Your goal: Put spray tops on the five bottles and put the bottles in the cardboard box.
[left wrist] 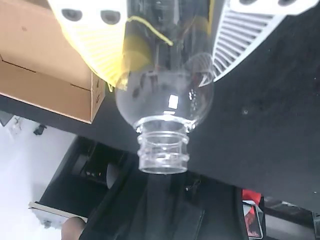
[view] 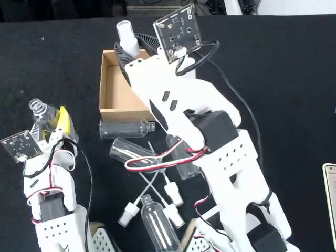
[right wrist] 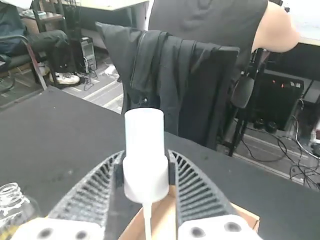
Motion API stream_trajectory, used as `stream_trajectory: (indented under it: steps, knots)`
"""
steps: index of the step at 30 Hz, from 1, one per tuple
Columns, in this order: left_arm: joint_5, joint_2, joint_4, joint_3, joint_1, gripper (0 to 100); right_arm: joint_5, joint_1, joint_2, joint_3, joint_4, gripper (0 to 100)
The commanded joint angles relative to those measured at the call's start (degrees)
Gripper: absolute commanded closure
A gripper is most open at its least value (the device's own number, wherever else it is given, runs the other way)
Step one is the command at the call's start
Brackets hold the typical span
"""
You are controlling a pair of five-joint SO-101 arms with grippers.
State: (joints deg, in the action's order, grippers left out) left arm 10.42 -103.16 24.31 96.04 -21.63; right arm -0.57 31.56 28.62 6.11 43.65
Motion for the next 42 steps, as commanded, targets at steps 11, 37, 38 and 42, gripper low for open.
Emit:
stream_trajectory:
  steps: [11,37,38,42]
  knots:
    - [0.4,-1.1,-5.7,1.4,14.5,95,0.4,1.0,4.8,-4.1,-3.2,98.7]
    - [-17.7,-1.2,-7.9,1.4,26.8,96,0.4,7.7,13.0,10.2,-17.9,98.6]
    - [-17.7,-1.2,-7.9,1.4,26.8,96,0.4,7.7,13.1,10.9,-20.0,98.6]
    - [-17.7,-1.2,-7.5,1.4,30.7,96,0.9,7.8,13.1,12.3,-22.1,98.8]
